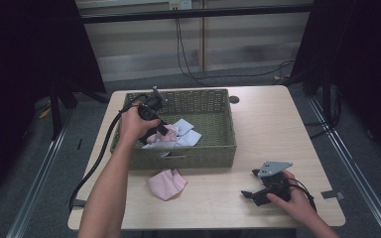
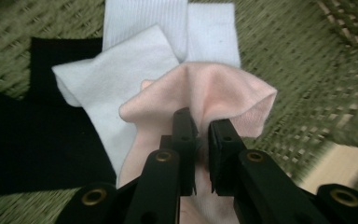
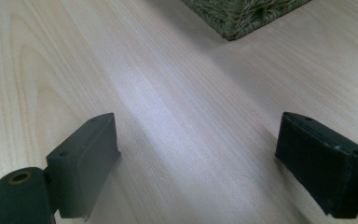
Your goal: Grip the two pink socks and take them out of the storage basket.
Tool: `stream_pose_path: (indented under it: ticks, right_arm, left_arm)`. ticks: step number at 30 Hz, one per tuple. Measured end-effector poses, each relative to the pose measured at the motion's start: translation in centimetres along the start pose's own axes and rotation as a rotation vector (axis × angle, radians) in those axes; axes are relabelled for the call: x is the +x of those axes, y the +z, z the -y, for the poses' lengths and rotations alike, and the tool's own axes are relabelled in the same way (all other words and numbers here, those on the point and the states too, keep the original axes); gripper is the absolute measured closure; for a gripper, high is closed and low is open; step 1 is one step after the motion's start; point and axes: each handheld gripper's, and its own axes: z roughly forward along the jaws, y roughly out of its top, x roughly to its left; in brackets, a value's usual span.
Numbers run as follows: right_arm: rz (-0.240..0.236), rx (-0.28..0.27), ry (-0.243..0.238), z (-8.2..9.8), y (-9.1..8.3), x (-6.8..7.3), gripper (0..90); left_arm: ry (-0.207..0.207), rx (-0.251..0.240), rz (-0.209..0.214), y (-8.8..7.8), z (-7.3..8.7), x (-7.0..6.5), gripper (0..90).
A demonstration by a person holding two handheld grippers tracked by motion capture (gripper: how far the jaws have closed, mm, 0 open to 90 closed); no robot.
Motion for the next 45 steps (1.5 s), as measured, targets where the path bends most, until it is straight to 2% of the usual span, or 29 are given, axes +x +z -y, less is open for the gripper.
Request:
stream_pose_path:
  ticks: [1, 2, 3, 4, 9, 10, 16, 29, 45]
  right_arm:
    - [0.000, 0.000, 0.000, 0.0, 0.0, 0.0, 12.1]
    - [0.000, 0.000, 0.000, 0.0, 0.0, 0.0, 12.1]
    - [0.000, 0.000, 0.000, 0.0, 0.0, 0.0, 12.1]
    - [0.000, 0.000, 0.000, 0.0, 0.0, 0.0, 12.1]
    - [0.000, 0.000, -0.001, 0.0, 0.0, 0.0, 12.1]
    - [0.000, 0.000, -0.001, 0.0, 0.0, 0.0, 12.1]
    - [0.000, 0.000, -0.002, 0.0, 0.0, 0.0, 12.1]
    - [0.000, -0.001, -0.002, 0.0, 0.0, 0.0, 12.1]
    - [0.001, 0.000, -0.001, 0.0, 0.0, 0.0, 12.1]
  left_arm:
    - [0.000, 0.000, 0.000, 0.0, 0.0, 0.0, 82.8]
    - [0.004, -0.011, 0.008, -0.9, 0.0, -0.3, 82.7]
    - [0.004, -0.011, 0.008, -0.9, 0.0, -0.3, 82.7]
    - [0.012, -0.020, 0.010, -1.7, 0.0, -0.5, 82.7]
    - [0.020, -0.031, 0.032, -3.0, -0.1, -1.1, 82.7]
    - [0.032, -0.019, 0.032, -3.3, -0.1, -1.3, 82.6]
    - [0.033, -0.035, 0.055, -4.1, -0.1, -2.0, 82.5]
    - [0.036, -0.046, 0.083, -5.2, 0.4, -2.7, 82.3]
    - [0.080, -0.027, 0.113, -5.7, 0.7, -3.9, 82.0]
